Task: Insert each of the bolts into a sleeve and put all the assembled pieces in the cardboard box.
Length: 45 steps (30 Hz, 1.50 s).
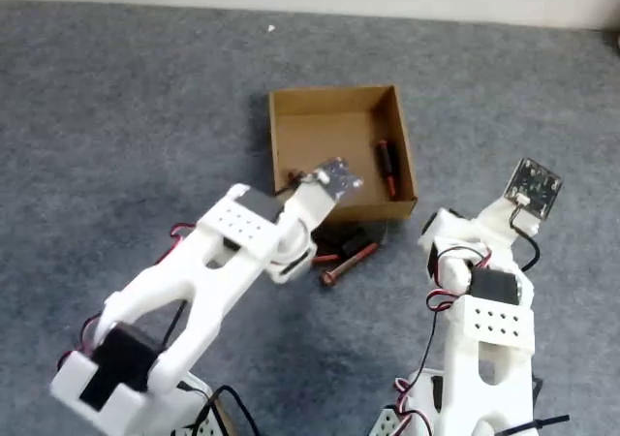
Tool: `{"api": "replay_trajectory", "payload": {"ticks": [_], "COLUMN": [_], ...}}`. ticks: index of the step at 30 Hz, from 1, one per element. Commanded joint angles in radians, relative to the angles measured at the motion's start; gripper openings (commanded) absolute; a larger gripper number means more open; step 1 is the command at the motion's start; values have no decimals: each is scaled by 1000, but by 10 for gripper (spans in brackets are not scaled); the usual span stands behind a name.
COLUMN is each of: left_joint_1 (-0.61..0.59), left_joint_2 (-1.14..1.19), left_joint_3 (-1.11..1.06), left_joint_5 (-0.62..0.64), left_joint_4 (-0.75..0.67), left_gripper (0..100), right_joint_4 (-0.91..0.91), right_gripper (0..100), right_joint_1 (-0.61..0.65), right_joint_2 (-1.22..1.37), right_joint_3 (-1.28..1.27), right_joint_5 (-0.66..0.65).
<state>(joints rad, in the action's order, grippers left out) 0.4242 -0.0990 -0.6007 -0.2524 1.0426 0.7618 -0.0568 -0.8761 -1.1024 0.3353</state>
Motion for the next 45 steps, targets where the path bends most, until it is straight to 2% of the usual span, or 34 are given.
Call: {"api": "replay_trajectory", "payload": {"ticks": [1, 11, 17, 22, 25, 33, 45], "left_joint_1": [7, -39, -88, -77, -87, -105, -81], "left_joint_2": [41, 309, 392, 397, 404, 407, 409], "left_joint_3": [134, 314, 418, 479, 550, 584, 515], "left_joint_5": [-115, -351, -491, -631, -644, -646, -641], "left_joint_4": [-11, -9, -6, 138, 201, 204, 64], "left_gripper": [192, 192, 191, 145, 143, 144, 144], "right_joint_4": [-30, -30, -30, -30, -30, -30, -28], "right_gripper": [5, 5, 5, 5, 5, 5, 5], "right_joint_1": [-12, -12, -10, -10, -10, 15, 15], "right_joint_2": [-28, -28, -28, -28, -28, -28, -28], "right_joint_3": [10, 10, 10, 10, 10, 10, 8], "right_joint_5": [5, 3, 3, 3, 3, 3, 3]}}
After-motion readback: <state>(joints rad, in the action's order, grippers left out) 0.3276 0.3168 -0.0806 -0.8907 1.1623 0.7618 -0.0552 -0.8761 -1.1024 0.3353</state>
